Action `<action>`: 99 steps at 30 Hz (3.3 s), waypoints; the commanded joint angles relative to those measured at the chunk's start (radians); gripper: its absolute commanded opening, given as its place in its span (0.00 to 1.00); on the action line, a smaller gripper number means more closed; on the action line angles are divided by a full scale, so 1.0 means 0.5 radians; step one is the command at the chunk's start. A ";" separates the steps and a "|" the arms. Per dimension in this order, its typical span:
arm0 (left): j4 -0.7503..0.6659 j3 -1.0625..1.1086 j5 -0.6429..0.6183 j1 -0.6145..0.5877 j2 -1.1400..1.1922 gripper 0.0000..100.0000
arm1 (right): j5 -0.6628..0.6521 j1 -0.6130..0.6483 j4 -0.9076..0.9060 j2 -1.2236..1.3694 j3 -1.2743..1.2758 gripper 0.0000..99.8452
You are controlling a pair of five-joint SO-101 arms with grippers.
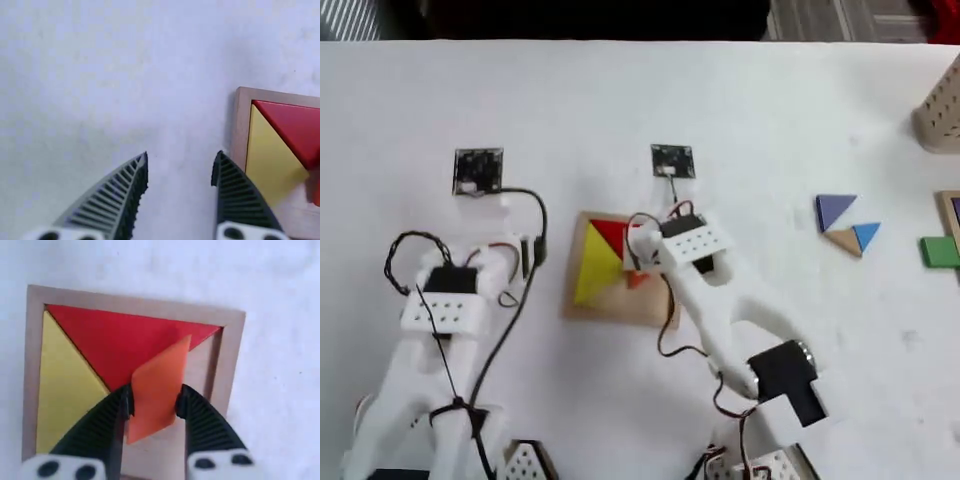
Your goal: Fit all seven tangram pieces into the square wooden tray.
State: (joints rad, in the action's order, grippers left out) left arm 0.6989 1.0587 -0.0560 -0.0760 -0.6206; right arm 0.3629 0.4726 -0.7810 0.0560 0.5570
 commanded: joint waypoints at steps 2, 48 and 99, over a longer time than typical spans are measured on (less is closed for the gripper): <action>-0.052 -0.058 -0.025 0.023 -0.051 0.21 | 0.015 -0.026 -0.032 -0.005 -0.080 0.05; -0.052 -0.058 -0.025 0.026 -0.054 0.21 | -0.908 0.075 -0.094 -0.508 0.476 0.02; -0.046 -0.052 -0.025 0.026 -0.054 0.21 | -1.080 -0.400 -0.091 -0.284 0.193 0.02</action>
State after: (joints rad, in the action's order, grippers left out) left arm 0.6989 1.0587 -0.0560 -0.0760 -0.6206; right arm -0.1634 0.2823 -0.8378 -0.0806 0.6966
